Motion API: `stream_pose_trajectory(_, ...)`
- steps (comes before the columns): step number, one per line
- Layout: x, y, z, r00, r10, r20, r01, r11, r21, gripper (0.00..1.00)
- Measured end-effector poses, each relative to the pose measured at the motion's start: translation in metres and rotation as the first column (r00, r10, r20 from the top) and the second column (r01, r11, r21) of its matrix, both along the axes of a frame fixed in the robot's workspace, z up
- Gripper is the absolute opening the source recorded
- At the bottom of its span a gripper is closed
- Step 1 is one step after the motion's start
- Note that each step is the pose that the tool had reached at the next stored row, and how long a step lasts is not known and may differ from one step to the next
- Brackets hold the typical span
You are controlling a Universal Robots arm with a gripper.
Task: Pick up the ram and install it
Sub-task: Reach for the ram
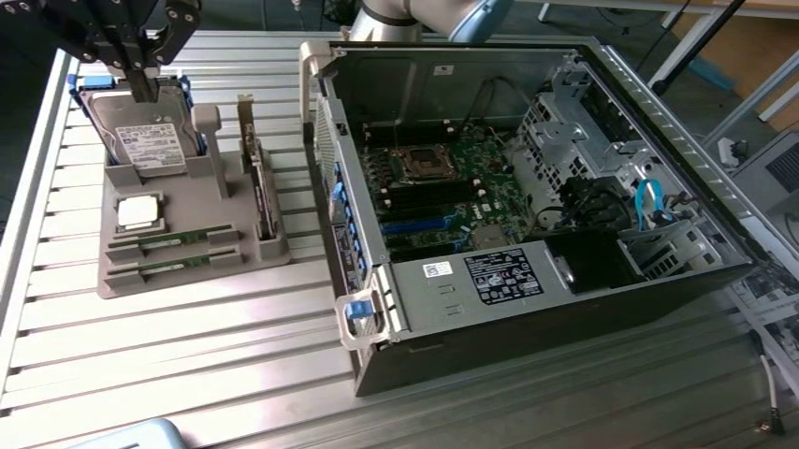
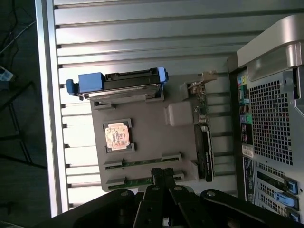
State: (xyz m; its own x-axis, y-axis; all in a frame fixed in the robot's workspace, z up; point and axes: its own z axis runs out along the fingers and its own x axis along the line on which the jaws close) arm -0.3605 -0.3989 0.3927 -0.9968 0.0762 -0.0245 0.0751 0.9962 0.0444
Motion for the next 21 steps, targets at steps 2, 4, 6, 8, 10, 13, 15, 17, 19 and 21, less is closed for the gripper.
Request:
stream_pose_trajectory(2, -0.003, 0.0, 0.0, 1.0, 0.0, -0.0001, 0.0, 1.0, -0.0001, 0.11)
stream_pose_trajectory(4, -0.005, 0.0, 0.0, 1.0, 0.0, -0.0001, 0.0, 1.0, -0.0001, 0.11)
stream_pose_trajectory(6, -0.008, 0.0, 0.0, 1.0, 0.0, 0.0, 0.0, 1.0, 0.0, 0.11)
stream_pose_trajectory(8, -0.011, 0.0, 0.0, 1.0, 0.0, 0.0, 0.0, 1.0, 0.0, 0.11)
stream_pose_trajectory(10, -0.013, 0.0, 0.0, 1.0, 0.0, 0.0, 0.0, 1.0, 0.0, 0.11)
stream_pose_trajectory(13, -0.018, 0.0, 0.0, 1.0, 0.0, 0.0, 0.0, 1.0, -0.0001, 0.11)
stream_pose_trajectory(15, -0.021, 0.0, 0.0, 1.0, 0.0, -0.0001, 0.0, 1.0, -0.0001, 0.11)
stream_pose_trajectory(17, -0.023, 0.0, 0.0, 1.0, 0.0, -0.0001, 0.0, 1.0, -0.0001, 0.11)
stream_pose_trajectory(19, -0.024, 0.0, 0.0, 1.0, 0.0, 0.0, 0.0, 1.0, 0.0, 0.11)
stream_pose_trajectory(21, -0.024, 0.0, 0.0, 1.0, 0.0, 0.0, 0.0, 1.0, 0.0, 0.11)
